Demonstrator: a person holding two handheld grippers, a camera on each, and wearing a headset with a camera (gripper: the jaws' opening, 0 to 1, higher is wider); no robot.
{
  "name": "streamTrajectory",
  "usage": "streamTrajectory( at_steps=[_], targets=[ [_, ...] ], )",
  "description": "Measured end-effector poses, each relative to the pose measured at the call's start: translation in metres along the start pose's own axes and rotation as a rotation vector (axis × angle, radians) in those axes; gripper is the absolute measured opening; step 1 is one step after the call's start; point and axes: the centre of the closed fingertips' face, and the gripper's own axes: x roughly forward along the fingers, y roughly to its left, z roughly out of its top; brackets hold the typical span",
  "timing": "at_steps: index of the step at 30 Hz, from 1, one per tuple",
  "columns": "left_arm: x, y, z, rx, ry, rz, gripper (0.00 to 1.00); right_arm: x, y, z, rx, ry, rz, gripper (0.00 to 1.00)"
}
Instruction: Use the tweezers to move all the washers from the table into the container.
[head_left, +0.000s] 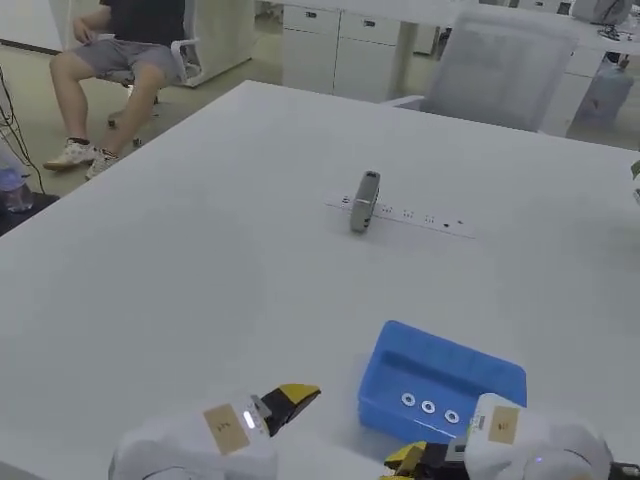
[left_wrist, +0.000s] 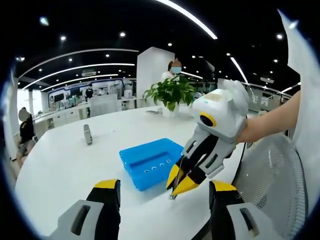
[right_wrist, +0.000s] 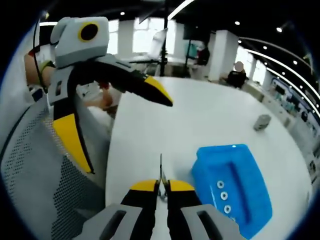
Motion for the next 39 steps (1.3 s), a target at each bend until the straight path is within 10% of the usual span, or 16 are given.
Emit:
streamTrajectory(
  at_steps=[14, 23, 33, 39],
  targets=[
    [0.0, 0.002, 0.003, -0.005, -0.017, 0.01, 0.73, -0.008, -0.008, 0.004, -0.014, -0.003, -0.021, 0.03],
    [0.0, 0.003, 0.003, -0.009, -0.018, 0.01, 0.73, -0.032, -0.031, 0.042, 0.098, -0.138, -0.031, 0.03],
    [-0.001, 0.004, 0.004, -0.013, -0.021, 0.015, 0.73, -0.039, -0.08, 0.072, 0.361, -0.327, -0.049, 0.03],
    [-0.001, 0.004, 0.004, -0.014, -0.018, 0.015, 0.73, -0.023, -0.112, 0.051, 0.511, -0.289, -0.093, 0.03]
  ],
)
